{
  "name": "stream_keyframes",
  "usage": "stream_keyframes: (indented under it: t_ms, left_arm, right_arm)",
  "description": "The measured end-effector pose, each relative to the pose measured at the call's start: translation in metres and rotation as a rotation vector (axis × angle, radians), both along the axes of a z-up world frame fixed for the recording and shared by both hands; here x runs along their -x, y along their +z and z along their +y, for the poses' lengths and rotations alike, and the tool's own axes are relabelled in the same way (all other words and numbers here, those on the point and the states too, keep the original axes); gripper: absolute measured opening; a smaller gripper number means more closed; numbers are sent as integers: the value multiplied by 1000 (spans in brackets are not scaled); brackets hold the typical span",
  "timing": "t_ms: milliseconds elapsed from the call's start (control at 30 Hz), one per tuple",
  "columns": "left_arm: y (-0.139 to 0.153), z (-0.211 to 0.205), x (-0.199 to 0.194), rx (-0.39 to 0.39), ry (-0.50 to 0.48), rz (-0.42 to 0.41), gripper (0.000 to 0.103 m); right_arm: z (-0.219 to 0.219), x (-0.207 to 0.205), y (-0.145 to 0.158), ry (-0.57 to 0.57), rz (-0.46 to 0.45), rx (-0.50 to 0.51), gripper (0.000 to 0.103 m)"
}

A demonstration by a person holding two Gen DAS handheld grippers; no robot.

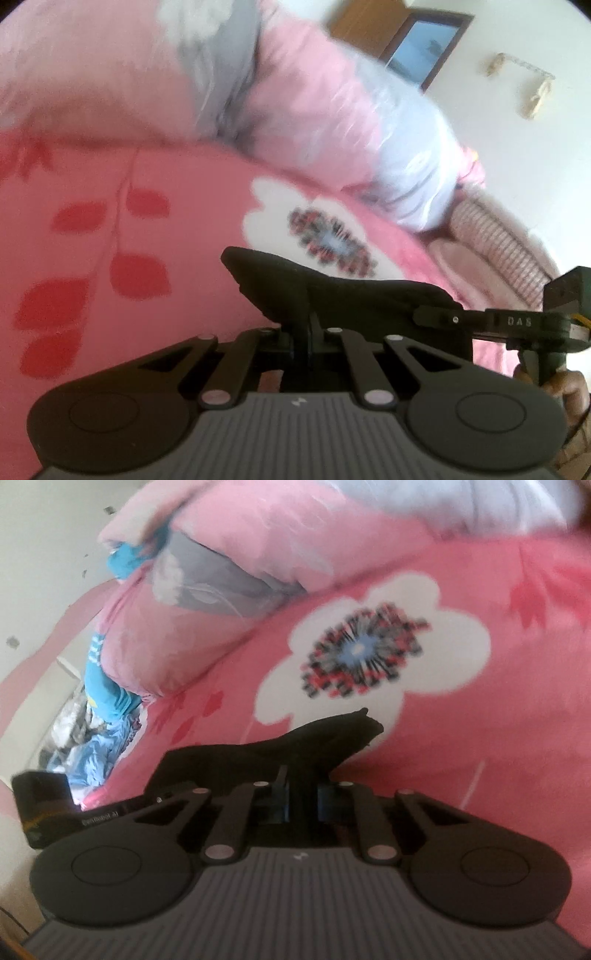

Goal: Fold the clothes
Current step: 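Lift the folded black T-shirt up off the bedspread with both tools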

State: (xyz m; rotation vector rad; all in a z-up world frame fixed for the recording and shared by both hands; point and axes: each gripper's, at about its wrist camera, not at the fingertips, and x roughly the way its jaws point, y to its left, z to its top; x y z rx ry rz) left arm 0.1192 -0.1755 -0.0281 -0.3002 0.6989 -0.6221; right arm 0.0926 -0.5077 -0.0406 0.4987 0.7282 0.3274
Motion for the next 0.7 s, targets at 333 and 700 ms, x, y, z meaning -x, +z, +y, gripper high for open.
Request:
stream_keyframes:
  t_ms: [333, 700]
  left_arm:
    - [109, -24, 92, -15, -49, -317, 6]
    - [223, -129, 139, -7, -202, -507, 6]
  right_arm:
    - [23, 96, 94, -88, -297, 250, 9]
    - [-46, 192, 187, -331, -543, 320, 9]
